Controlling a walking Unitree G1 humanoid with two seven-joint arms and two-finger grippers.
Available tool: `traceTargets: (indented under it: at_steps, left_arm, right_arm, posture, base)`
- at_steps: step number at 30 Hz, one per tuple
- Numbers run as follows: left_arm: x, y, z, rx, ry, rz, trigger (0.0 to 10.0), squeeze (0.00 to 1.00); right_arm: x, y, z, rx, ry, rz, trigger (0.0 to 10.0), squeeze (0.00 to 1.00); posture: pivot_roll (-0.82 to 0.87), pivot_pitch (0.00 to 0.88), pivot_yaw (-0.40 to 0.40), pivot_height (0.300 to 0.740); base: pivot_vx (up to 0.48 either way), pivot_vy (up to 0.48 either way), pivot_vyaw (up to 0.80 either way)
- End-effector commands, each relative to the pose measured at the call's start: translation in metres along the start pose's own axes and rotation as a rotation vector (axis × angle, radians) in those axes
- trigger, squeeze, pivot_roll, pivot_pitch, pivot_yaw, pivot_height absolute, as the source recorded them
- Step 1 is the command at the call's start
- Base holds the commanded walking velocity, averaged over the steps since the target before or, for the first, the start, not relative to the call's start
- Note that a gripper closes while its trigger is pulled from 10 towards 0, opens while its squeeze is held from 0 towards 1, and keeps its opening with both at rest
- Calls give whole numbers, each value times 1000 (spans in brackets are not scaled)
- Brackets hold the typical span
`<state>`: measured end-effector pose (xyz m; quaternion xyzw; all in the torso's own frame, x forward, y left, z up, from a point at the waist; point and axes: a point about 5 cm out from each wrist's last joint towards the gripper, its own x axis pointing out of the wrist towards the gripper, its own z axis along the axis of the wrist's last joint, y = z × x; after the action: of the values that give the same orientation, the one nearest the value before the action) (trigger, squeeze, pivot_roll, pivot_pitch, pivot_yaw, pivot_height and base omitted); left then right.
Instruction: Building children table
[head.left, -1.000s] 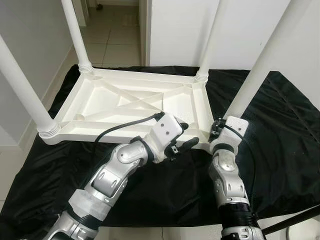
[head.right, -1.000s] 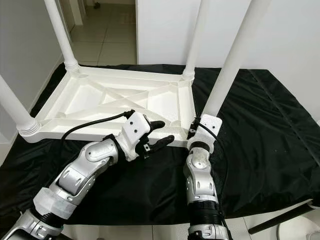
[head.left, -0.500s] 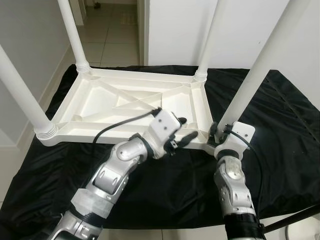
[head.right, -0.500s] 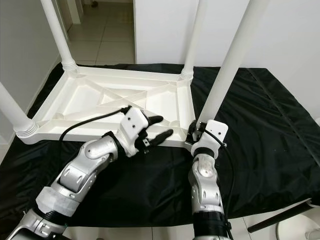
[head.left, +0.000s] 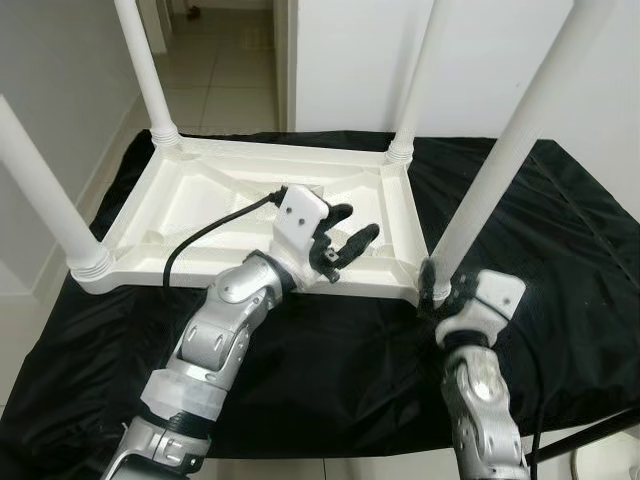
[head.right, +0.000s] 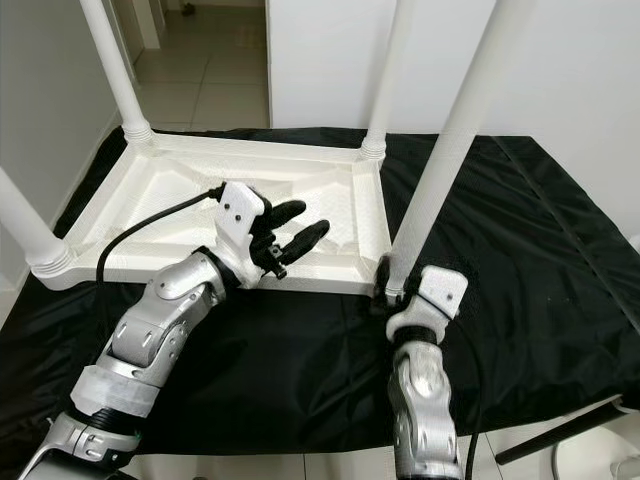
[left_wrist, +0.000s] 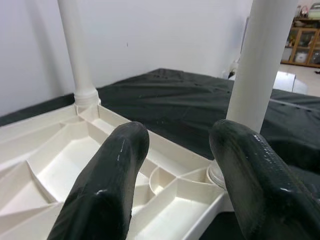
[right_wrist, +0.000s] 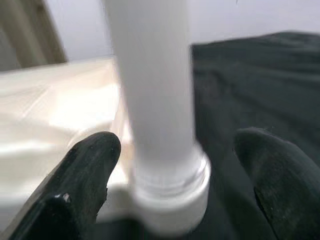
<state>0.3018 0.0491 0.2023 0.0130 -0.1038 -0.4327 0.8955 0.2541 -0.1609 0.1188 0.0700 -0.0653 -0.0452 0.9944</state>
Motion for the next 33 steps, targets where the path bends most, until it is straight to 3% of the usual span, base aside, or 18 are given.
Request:
traceTargets:
  at_steps: [1, 8, 15, 24, 30, 33]
  left_arm:
    - [-1, 7, -4, 0, 23, 122, 10000, 0]
    - [0, 20, -7, 10, 55, 218, 10000, 0]
    - [-5, 36, -11, 41, 100, 349, 10000, 0]
    - [-7, 32, -14, 53, 108, 331, 10000, 0]
    - [-7, 20, -19, 71, 116, 239, 10000, 0]
    - [-8, 18, -19, 73, 118, 224, 10000, 0]
  right_arm:
    - [-2, 6, -1, 13, 12, 50, 10000, 0]
    - [-6, 11, -7, 29, 45, 106, 10000, 0]
    - [12, 8, 5, 26, 11, 185, 10000, 0]
    - [28, -7, 20, 16, -35, 170, 10000, 0]
    - [36, -35, 23, -6, -50, 37, 10000, 0]
    - [37, -39, 24, -14, -55, 12, 10000, 0]
  posture:
    - [-77, 0, 1, 740]
    - [-75, 0, 1, 740]
    - [-59, 0, -3, 740]
    - [-45, 0, -12, 740]
    - [-40, 0, -18, 740]
    - [-40, 0, -19, 740]
  base:
    - [0, 0, 0]
    - [0, 0, 0]
    - [0, 0, 0]
    - [0, 0, 0]
    - [0, 0, 0]
    - [0, 0, 0]
